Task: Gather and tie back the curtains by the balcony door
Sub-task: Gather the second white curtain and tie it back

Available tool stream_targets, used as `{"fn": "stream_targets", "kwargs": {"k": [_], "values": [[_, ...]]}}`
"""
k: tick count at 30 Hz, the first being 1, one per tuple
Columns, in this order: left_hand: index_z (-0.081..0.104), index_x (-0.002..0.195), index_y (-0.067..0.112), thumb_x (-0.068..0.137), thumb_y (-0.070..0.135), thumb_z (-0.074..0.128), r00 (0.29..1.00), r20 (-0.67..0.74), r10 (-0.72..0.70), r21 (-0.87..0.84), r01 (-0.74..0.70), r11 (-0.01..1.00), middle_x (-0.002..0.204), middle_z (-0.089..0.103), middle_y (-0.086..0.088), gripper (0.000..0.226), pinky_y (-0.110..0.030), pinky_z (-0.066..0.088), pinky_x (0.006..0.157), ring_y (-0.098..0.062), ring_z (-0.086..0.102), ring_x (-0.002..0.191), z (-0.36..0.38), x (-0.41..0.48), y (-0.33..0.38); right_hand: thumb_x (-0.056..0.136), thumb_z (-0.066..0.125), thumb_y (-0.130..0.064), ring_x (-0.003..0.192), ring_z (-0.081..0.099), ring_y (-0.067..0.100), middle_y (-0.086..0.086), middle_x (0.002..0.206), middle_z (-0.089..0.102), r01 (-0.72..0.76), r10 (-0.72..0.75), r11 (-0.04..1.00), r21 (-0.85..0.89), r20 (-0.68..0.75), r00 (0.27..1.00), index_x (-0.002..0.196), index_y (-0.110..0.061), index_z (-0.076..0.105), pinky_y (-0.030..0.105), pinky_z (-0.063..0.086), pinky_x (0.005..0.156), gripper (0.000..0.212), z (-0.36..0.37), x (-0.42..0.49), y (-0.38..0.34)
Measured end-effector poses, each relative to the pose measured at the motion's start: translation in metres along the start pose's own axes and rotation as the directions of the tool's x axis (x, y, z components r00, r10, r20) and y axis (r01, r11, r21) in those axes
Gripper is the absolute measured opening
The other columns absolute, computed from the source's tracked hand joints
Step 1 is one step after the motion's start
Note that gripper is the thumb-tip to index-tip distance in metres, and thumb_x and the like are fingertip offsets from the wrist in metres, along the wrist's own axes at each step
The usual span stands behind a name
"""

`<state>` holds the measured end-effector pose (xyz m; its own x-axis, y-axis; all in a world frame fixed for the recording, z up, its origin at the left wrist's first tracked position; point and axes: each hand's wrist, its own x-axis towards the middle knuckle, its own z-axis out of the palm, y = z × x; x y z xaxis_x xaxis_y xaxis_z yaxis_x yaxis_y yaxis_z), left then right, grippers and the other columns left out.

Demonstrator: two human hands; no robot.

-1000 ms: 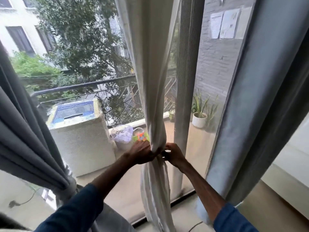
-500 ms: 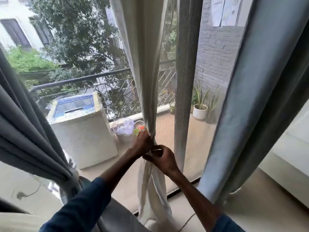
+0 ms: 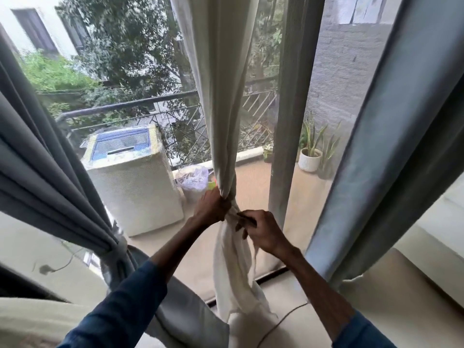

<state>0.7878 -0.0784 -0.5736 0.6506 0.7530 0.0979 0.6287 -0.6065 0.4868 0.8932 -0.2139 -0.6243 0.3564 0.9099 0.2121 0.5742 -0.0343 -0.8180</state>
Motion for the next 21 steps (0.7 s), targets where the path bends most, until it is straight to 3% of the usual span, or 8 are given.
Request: {"fn": "stream_targets", "kwargs": {"k": [2, 5, 7, 9, 11, 14, 17, 21], "values": [[0.059, 0.103, 0.003, 0.097, 0.018, 0.054, 1.0, 0.007, -0.017, -0.023, 0.017, 1.0, 0.085, 0.055, -0.009, 0.017, -0.032, 0.037, 0.065, -0.027, 0.051, 0.077, -0.001, -0.001, -0.002, 0.094, 0.061, -0.015, 0.056, 0.064, 0.003, -0.011, 0.069, 0.072, -0.008, 0.007, 0.998, -0.059, -0.021, 1.0, 0.076, -0.021, 0.072, 0.029, 0.051, 0.063, 0.022, -0.011, 0.003, 0.006], [0.064, 0.097, 0.002, 0.094, 0.01, 0.052, 0.996, 0.064, 0.054, -0.131, -0.045, 0.99, 0.088, 0.061, -0.013, 0.014, -0.031, 0.042, 0.064, -0.03, 0.059, 0.08, 0.003, 0.001, -0.007, 0.092, 0.063, -0.027, 0.06, 0.054, 0.001, -0.022, 0.061, 0.061, -0.04, 0.029, 0.985, -0.167, -0.067, 0.997, 0.074, -0.036, 0.066, 0.03, 0.043, 0.063, 0.021, -0.018, 0.004, 0.011], [0.067, 0.098, 0.001, 0.092, 0.003, 0.051, 0.994, 0.071, 0.086, -0.209, -0.07, 0.975, 0.096, 0.066, -0.016, 0.017, -0.029, 0.045, 0.068, -0.029, 0.062, 0.086, 0.006, 0.002, -0.009, 0.088, 0.066, -0.035, 0.066, 0.061, 0.007, -0.019, 0.065, 0.063, -0.053, 0.031, 0.97, -0.236, -0.096, 0.995, 0.089, -0.034, 0.068, 0.03, 0.045, 0.063, 0.003, -0.017, 0.0, 0.008], [0.068, 0.099, 0.0, 0.091, 0.0, 0.051, 0.996, 0.042, 0.073, -0.271, -0.059, 0.961, 0.099, 0.069, -0.015, 0.019, -0.028, 0.046, 0.069, -0.026, 0.064, 0.087, 0.007, 0.0, -0.007, 0.08, 0.07, -0.043, 0.069, 0.067, 0.007, -0.015, 0.07, 0.066, -0.014, -0.029, 0.942, -0.334, -0.125, 0.992, 0.105, -0.037, 0.065, 0.027, 0.049, 0.064, 0.026, -0.012, -0.004, 0.006], [0.068, 0.097, 0.0, 0.09, -0.002, 0.051, 0.999, 0.014, 0.049, -0.316, -0.042, 0.948, 0.096, 0.072, -0.017, 0.019, -0.028, 0.047, 0.067, -0.025, 0.065, 0.084, 0.01, 0.001, -0.006, 0.079, 0.068, -0.048, 0.069, 0.069, 0.01, -0.012, 0.071, 0.067, 0.017, -0.079, 0.93, -0.367, -0.155, 0.985, 0.111, -0.039, 0.061, 0.029, 0.052, 0.064, 0.034, -0.009, -0.004, 0.002], [0.067, 0.096, -0.001, 0.091, -0.001, 0.051, 0.999, 0.011, 0.037, -0.326, -0.032, 0.945, 0.095, 0.07, -0.019, 0.016, -0.025, 0.043, 0.067, -0.026, 0.064, 0.084, 0.013, 0.003, -0.008, 0.085, 0.063, -0.051, 0.078, 0.07, 0.022, -0.006, 0.083, 0.075, 0.071, -0.151, 0.925, -0.372, -0.192, 0.97, 0.108, -0.038, 0.064, 0.035, 0.054, 0.064, 0.027, -0.007, 0.0, 0.001], [0.067, 0.095, 0.001, 0.091, -0.001, 0.052, 0.998, 0.01, 0.058, -0.338, -0.051, 0.94, 0.096, 0.07, -0.019, 0.016, -0.03, 0.047, 0.07, -0.029, 0.065, 0.088, 0.01, 0.003, -0.01, 0.092, 0.056, -0.056, 0.069, 0.068, 0.011, -0.01, 0.076, 0.073, 0.089, -0.137, 0.953, -0.291, -0.147, 0.98, 0.099, -0.034, 0.07, 0.034, 0.054, 0.065, 0.027, -0.015, 0.006, 0.006], [0.068, 0.094, 0.006, 0.092, 0.013, 0.05, 0.986, 0.089, 0.14, -0.374, -0.097, 0.922, 0.096, 0.073, -0.008, 0.019, -0.038, 0.057, 0.08, -0.024, 0.069, 0.091, 0.007, 0.003, -0.016, 0.093, 0.062, -0.032, 0.065, 0.068, 0.004, -0.014, 0.073, 0.072, 0.014, -0.017, 0.987, -0.159, -0.022, 1.0, 0.086, -0.032, 0.073, 0.039, 0.057, 0.067, 0.013, -0.028, 0.015, 0.02]]}}
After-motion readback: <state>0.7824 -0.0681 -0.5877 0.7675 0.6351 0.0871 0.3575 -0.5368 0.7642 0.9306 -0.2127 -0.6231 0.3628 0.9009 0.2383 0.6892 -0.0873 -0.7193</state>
